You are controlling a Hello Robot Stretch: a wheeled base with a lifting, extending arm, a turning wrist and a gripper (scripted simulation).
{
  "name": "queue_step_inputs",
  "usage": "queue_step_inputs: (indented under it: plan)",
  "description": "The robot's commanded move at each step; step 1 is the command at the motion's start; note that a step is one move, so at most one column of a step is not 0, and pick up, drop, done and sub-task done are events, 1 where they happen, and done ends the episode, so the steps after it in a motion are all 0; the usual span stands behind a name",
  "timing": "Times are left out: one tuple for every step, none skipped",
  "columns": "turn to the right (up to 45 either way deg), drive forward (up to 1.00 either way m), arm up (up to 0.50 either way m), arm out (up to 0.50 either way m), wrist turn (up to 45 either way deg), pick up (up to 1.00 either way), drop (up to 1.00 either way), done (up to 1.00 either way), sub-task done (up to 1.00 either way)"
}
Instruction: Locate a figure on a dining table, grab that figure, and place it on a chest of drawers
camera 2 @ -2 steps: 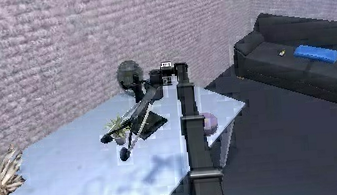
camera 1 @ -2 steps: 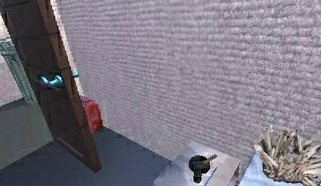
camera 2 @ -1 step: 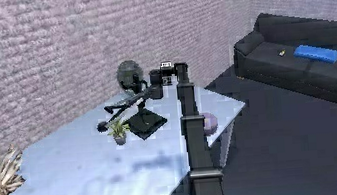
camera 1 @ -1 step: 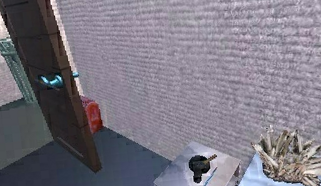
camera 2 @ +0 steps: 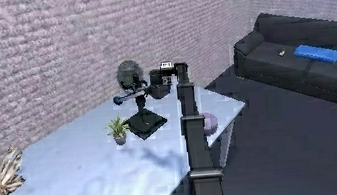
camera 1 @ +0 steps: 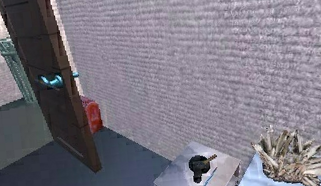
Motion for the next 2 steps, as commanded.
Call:
queue_step_inputs:
  plan:
    - [0.0, 0.0, 0.0, 0.0, 9.0, 0.0, 0.0, 0.0, 0.0]
    - [0.0, 0.0, -0.3, 0.0, 0.0, 0.0, 0.0, 0.0, 0.0]
